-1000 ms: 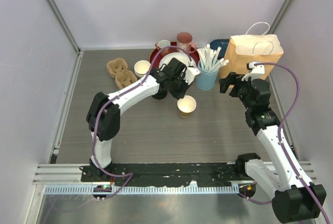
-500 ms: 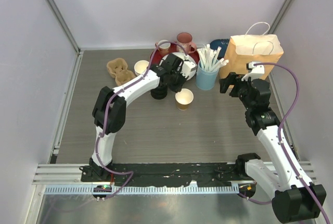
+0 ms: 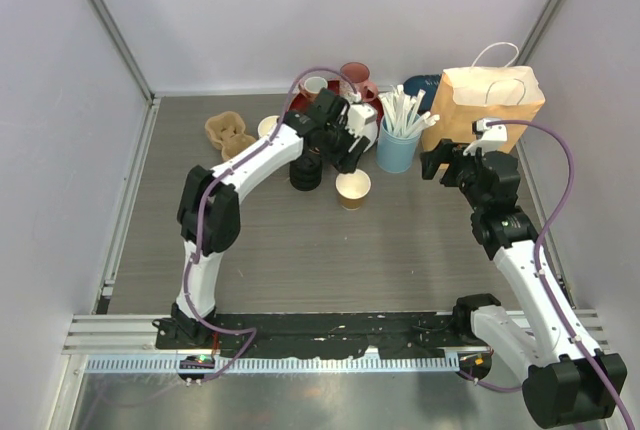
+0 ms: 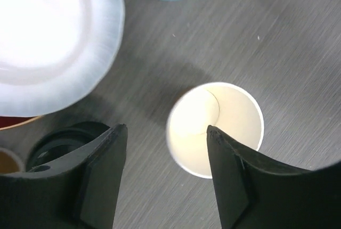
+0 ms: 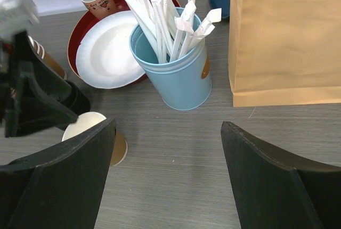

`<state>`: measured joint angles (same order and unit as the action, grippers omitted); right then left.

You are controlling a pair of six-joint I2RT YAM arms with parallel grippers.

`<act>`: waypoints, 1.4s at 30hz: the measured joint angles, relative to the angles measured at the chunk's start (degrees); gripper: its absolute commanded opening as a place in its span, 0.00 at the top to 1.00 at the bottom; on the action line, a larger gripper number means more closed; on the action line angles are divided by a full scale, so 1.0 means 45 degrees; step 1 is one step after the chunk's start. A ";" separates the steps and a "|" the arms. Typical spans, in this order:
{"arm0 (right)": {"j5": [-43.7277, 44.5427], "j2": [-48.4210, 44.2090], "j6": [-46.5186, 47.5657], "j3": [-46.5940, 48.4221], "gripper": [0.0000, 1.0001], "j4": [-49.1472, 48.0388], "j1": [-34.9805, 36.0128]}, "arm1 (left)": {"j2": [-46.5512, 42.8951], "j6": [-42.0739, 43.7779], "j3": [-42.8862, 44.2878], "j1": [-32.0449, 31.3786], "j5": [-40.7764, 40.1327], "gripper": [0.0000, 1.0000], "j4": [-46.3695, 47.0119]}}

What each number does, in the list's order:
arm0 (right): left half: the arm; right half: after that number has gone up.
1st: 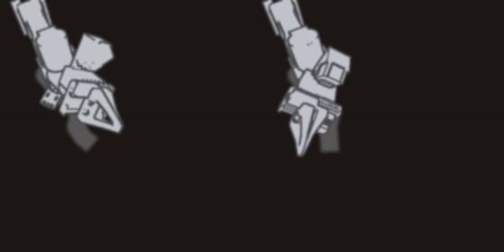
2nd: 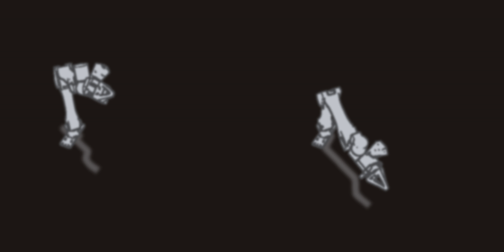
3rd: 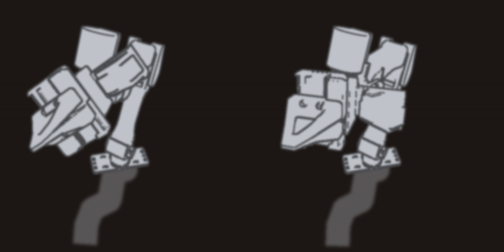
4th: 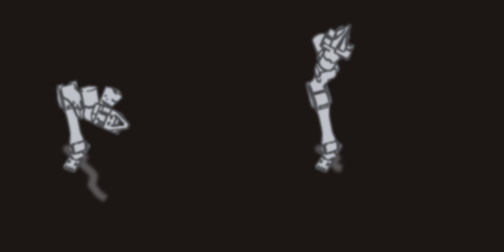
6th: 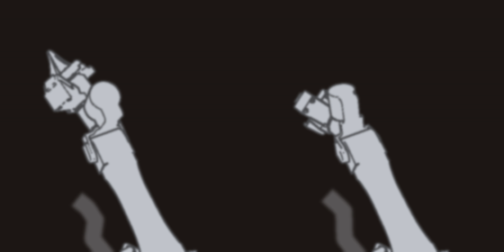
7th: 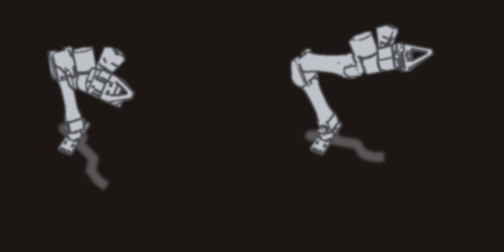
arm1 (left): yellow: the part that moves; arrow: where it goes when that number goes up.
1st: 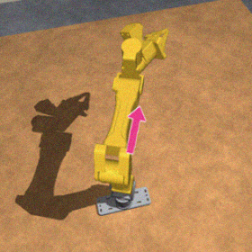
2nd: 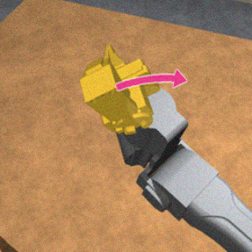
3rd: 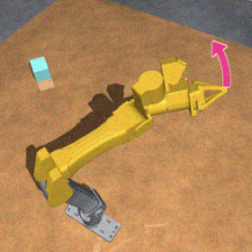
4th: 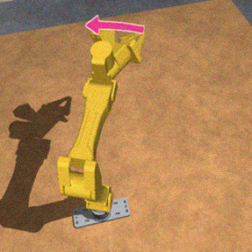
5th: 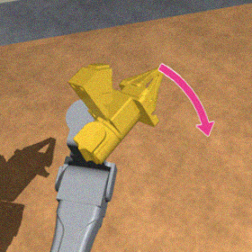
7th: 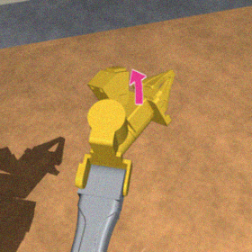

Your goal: Pack the takeout coffee

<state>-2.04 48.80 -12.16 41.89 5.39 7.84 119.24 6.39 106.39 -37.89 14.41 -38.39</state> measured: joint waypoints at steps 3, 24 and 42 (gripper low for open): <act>-0.0053 0.0024 0.0005 0.0000 0.15 0.0000 -0.0005 | -0.0136 -0.0107 0.1005 0.0359 0.0029 0.31 -0.0471; -0.0233 0.0355 0.0058 0.0000 0.15 0.0019 -0.0005 | 0.0452 -0.0942 0.2055 0.5314 -0.3079 0.44 -0.0301; -0.0228 0.0345 0.0097 0.0000 0.15 0.0053 -0.0005 | 0.1399 -0.0617 0.2419 0.5226 -0.3065 0.71 -0.0529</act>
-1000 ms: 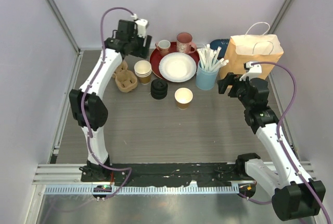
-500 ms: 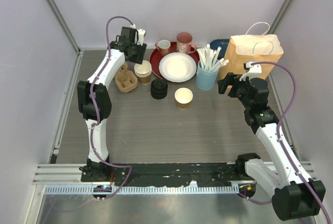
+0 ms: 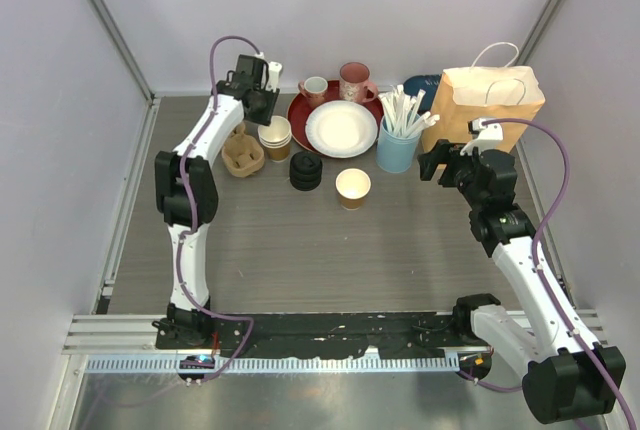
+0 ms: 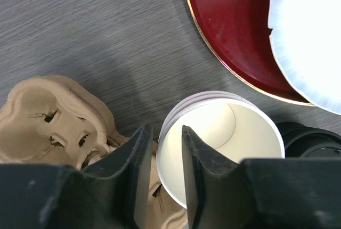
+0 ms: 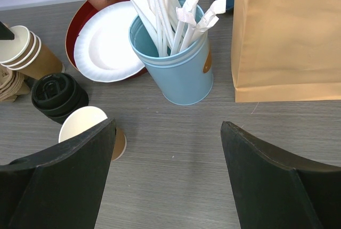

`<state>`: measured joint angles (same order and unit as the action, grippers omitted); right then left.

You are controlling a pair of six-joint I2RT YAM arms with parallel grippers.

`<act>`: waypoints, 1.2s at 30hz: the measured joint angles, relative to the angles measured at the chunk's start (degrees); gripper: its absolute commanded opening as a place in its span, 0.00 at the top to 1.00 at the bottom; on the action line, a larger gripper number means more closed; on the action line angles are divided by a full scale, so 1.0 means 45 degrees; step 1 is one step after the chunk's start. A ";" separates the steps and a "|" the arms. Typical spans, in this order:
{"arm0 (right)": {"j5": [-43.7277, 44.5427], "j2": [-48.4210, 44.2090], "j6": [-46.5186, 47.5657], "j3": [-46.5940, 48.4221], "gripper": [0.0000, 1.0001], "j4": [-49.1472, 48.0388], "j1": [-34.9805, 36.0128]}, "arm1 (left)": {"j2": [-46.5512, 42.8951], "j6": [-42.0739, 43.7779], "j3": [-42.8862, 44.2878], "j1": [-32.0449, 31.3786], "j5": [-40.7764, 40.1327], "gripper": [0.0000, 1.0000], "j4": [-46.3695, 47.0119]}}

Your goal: Pack the takeout coffee

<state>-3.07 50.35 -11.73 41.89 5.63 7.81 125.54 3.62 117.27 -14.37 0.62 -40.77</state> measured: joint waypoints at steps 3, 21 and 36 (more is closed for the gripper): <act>0.0000 0.0000 0.0005 0.0000 0.15 0.0005 0.0005 | 0.0024 0.0019 0.0015 0.0000 0.0000 0.79 -0.0058; -0.0005 -0.0049 0.0015 0.0000 0.15 0.0005 0.0005 | 0.0015 0.0015 0.0087 0.0005 0.0019 1.00 -0.0049; -0.0058 -0.0049 0.0049 0.0000 0.15 0.0005 0.0000 | -0.0855 0.0010 0.0083 0.0034 0.0248 1.00 -0.0194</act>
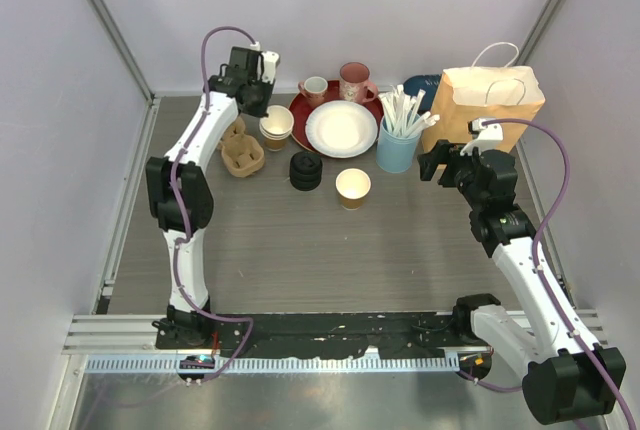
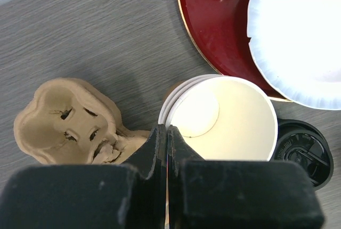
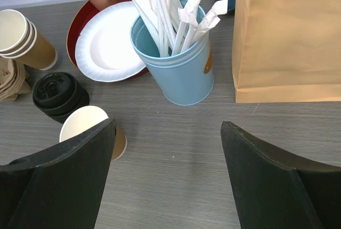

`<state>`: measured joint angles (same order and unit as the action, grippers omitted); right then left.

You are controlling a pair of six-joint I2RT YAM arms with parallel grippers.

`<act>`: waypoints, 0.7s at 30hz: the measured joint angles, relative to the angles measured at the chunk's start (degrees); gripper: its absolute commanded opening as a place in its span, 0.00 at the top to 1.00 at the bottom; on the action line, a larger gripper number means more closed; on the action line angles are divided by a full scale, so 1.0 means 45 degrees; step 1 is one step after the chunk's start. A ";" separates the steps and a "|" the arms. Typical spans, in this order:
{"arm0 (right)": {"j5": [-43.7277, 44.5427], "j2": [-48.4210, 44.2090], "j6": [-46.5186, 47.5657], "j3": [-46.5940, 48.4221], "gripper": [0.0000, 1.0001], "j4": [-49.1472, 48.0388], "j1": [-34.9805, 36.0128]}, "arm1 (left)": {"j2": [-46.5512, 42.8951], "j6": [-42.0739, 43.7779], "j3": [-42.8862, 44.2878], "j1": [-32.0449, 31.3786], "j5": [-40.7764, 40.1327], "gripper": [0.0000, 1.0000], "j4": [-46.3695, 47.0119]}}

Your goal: Pack the takeout coffee

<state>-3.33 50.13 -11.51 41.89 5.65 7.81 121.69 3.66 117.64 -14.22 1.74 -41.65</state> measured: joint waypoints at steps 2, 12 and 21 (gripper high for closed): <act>-0.0010 0.0000 0.0005 0.0000 0.15 0.0000 0.0005 | -0.0044 -0.0005 0.0000 0.0015 0.0087 1.00 0.0000; -0.0248 0.0010 0.0005 0.0000 0.15 0.0005 0.0005 | 0.0058 -0.0340 -0.0053 0.0325 0.1093 1.00 -0.0408; -0.0534 0.0282 -0.0005 0.0005 0.16 0.0044 0.0005 | 0.0151 -0.0801 -0.0180 0.0602 0.2006 1.00 -0.0631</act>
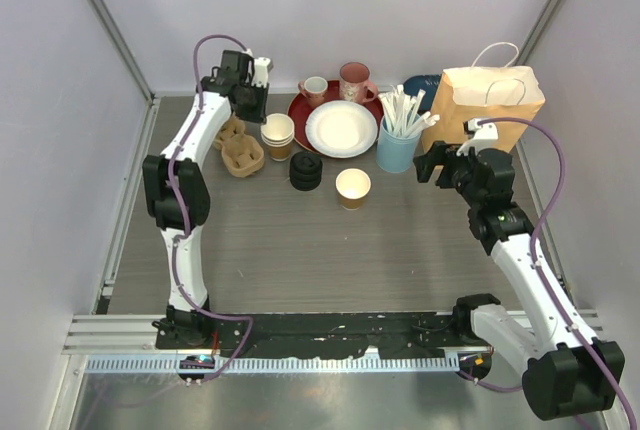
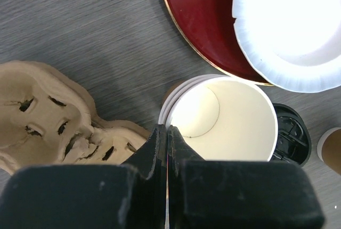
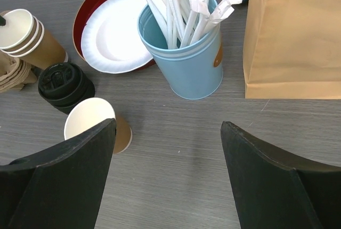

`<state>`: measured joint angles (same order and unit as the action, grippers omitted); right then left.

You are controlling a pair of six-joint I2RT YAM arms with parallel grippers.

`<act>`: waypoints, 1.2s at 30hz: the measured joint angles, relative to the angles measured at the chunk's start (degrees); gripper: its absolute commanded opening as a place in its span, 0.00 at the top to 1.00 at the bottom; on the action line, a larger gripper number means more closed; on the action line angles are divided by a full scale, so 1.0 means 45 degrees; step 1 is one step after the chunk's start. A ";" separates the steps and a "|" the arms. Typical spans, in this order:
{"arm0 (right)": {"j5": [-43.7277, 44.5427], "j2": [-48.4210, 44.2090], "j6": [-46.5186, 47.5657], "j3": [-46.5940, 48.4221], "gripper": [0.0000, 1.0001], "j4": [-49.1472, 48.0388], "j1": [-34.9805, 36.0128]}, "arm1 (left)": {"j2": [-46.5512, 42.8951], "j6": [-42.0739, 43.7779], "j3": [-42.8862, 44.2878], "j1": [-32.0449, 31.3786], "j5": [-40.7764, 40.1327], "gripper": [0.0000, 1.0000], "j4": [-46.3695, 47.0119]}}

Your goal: Pack the takeout coffee

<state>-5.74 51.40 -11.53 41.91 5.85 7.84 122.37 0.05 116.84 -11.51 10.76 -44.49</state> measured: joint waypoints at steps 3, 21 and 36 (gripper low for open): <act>-0.0019 0.0068 -0.0097 0.0019 0.27 0.0039 0.0005 | 0.0019 -0.0063 0.0024 0.0107 -0.0039 1.00 -0.0044; 0.1642 1.0355 -0.2900 0.7888 0.42 0.0058 0.5391 | 0.0194 -0.1263 -0.0442 0.0593 0.1477 1.00 0.0073; -0.1112 1.5926 -0.5649 1.2439 0.57 -0.0146 0.5401 | 0.0146 -0.1423 -0.0782 0.0646 0.1783 1.00 0.0350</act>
<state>-10.74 123.07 -36.95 97.89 5.19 32.14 123.02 -6.35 113.32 -8.60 18.79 -42.92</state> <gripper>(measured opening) 0.444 0.012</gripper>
